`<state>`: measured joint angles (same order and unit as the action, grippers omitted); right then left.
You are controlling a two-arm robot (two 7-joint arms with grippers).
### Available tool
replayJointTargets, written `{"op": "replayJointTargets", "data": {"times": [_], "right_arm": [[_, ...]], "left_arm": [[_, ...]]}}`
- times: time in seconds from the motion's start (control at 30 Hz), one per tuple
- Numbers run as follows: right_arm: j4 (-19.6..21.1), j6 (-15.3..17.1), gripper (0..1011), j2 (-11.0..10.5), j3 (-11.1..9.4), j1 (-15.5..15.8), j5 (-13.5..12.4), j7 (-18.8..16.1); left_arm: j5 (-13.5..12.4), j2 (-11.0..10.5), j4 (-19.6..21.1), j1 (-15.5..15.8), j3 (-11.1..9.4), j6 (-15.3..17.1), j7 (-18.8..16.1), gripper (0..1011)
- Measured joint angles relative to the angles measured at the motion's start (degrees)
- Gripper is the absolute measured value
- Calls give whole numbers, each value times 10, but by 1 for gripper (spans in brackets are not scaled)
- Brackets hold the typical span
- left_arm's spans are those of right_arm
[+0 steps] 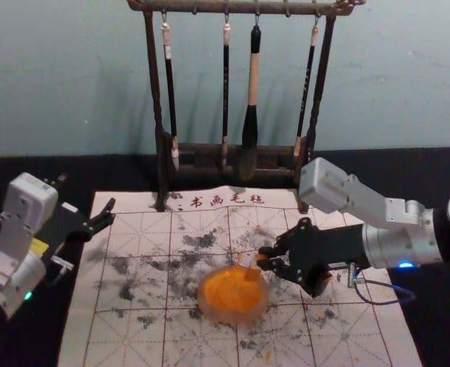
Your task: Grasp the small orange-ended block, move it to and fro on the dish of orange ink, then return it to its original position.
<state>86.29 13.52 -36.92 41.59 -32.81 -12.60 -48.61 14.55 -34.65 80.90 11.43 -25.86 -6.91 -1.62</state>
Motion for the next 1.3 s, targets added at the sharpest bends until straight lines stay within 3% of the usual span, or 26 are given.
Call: {"op": "replayJointTargets", "data": {"times": [0.23, 0.6, 1.3], "right_arm": [[-12, 10, 88, 11, 29, -26, 9, -13], [-23, 16, 88, 24, 58, -45, 14, -22], [-50, 19, 88, 45, 85, -66, 23, -24]], "left_arm": [[0, 0, 0, 0, 0, 0, 0, 1001], [0, 0, 0, 0, 0, 0, 0, 1001], [0, 0, 0, 0, 0, 0, 0, 1001]]}}
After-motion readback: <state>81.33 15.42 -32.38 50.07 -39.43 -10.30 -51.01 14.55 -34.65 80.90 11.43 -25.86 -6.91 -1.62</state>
